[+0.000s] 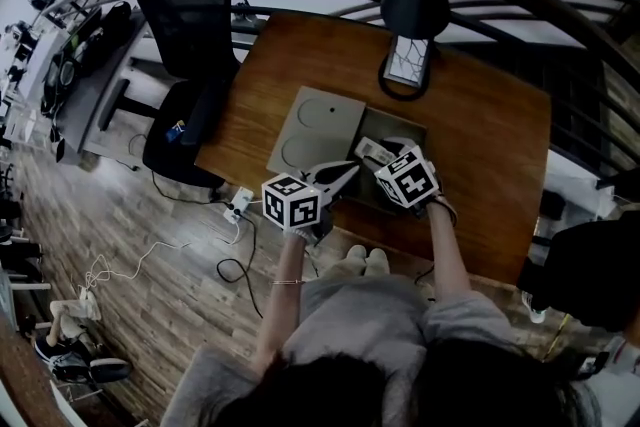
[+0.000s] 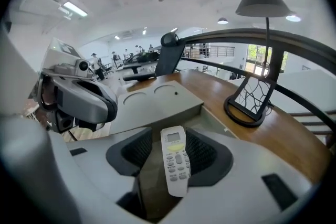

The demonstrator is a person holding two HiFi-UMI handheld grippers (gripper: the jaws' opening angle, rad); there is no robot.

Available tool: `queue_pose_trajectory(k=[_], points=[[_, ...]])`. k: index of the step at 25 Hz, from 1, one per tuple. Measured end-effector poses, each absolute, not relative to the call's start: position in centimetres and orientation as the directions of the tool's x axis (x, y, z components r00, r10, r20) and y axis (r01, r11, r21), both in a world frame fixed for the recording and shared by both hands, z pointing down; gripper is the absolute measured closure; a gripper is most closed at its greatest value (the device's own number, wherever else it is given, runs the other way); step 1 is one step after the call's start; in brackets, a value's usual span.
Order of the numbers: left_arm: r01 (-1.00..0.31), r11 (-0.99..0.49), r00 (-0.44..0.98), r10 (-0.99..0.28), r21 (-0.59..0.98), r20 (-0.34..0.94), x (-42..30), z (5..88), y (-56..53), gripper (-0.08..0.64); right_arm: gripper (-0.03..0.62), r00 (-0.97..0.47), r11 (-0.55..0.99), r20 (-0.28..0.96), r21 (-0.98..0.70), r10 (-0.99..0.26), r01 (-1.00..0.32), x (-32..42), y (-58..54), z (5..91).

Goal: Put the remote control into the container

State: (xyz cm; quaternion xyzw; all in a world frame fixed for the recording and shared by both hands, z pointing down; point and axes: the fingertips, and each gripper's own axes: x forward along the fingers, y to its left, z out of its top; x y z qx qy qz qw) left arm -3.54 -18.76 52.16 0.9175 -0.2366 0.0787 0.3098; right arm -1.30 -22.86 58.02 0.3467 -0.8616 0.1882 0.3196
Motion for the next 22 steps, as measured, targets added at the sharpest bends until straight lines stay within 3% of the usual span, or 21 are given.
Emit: queue_pose_trajectory(k=[4,10,22], points=[[-0.479,-0.712,0.878,-0.387,0.514,0.281,-3.5,51.6,-18.1,0.557,0.462,-0.573,0.621,0.598,-0.154,-0.56,-0.769,-1.1,-22.6,56.0],[-0.473,-0.735,0.881,-0.396,0.485,0.257,-3.8,50.1,-17.6,0.557,0.52,-0.603,0.603,0.514,-0.193,-0.61,-0.774,-0.8,-21.5,53.0],[-0.431,-0.805,0.902,-0.381,0.407,0.202,-3.2,46.2,-15.8,0.557,0.554,-0.684,0.617,0.29,-0.295,-0.67,-0.729,-0.5,-18.9,46.6]])
